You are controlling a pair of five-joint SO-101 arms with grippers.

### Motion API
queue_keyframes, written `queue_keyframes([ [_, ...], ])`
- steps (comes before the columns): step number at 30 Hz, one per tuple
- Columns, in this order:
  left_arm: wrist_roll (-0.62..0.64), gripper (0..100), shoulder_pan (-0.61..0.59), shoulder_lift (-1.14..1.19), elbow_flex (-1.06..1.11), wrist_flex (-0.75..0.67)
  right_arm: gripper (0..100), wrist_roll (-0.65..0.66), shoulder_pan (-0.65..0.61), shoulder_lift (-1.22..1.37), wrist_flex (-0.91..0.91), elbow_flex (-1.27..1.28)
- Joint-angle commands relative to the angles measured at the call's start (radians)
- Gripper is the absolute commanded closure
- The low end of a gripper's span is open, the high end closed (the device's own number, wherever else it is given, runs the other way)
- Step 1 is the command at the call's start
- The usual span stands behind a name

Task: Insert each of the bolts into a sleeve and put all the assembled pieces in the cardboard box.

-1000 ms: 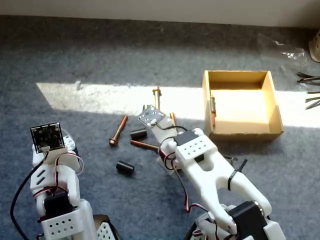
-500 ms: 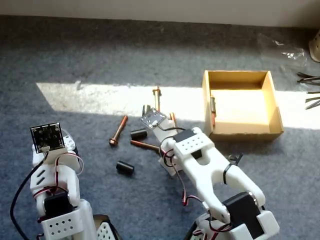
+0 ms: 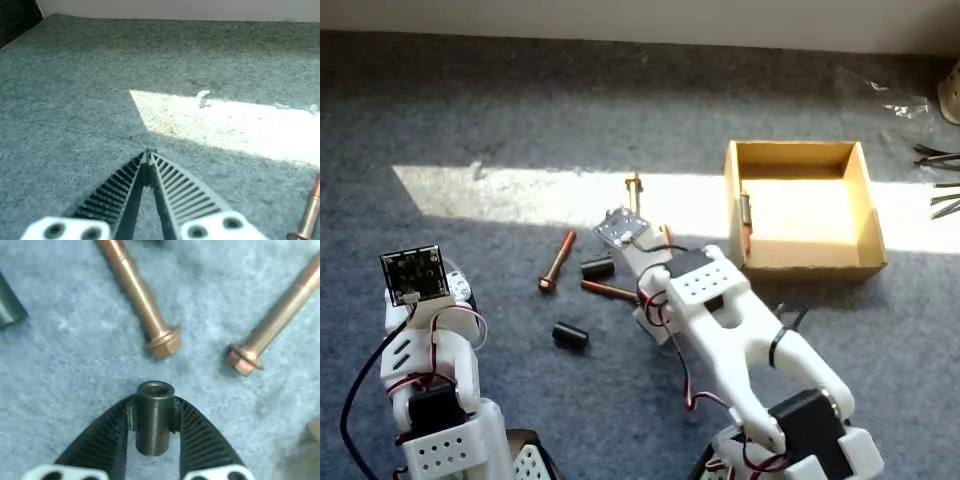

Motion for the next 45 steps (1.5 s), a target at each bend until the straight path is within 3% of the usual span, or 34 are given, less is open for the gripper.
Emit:
queue_keyframes([
  [1, -0.003, 99, 0.010, -0.005, -0.010, -0.020, 99.5, -0.003, 0.010, -0.143, 0.070, -0.119],
  [14, -0.023, 99, 0.065, -0.004, -0.015, -0.014, 99.5, -0.189, 0.022, -0.535, 0.108, -0.084],
  [26, -0.318, 99, 0.325, -0.002, -0.140, 0.282, 99.5, -0.186, 0.028, -0.940, -0.102, 0.343],
  [35, -0.397, 99, 0.437, 0.002, -0.335, 0.531, 99.5, -0.192, 0.117, -0.964, -0.188, 0.409],
  [39, -0.443, 99, 0.438, 0.142, -0.417, 0.542, 99.5, -0.235, 0.120, -0.964, -0.191, 0.423],
  [45, -0.473, 99, 0.440, 0.579, -0.685, 0.537, 99.5, -0.239, 0.139, -0.964, -0.257, 0.447],
])
